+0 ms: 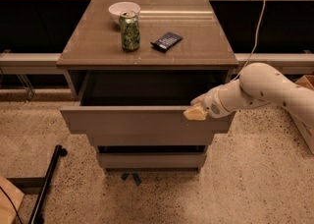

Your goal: Open top drawer

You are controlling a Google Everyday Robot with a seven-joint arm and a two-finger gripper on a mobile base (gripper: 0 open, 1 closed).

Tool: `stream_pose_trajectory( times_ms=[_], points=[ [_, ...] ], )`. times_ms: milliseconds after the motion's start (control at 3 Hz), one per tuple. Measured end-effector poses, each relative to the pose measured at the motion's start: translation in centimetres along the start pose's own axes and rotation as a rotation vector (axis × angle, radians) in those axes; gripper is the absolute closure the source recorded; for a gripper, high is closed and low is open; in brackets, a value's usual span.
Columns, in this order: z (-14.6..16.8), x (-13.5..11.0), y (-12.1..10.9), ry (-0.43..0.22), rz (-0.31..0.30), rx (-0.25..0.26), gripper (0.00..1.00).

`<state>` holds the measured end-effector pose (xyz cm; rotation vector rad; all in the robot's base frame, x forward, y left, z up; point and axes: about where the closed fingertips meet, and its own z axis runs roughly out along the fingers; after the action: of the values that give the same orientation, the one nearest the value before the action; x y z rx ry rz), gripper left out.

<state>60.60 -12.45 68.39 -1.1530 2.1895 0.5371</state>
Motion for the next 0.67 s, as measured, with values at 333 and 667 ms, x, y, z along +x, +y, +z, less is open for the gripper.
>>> stream_pose_trajectory(
  times_ms=[333,667],
  points=[
    [0.0,0.0,0.0,0.0,0.0,0.0,0.05],
    [-1.4,2.0,3.1,0.075,0.015,-0.027,0.0]
  ],
)
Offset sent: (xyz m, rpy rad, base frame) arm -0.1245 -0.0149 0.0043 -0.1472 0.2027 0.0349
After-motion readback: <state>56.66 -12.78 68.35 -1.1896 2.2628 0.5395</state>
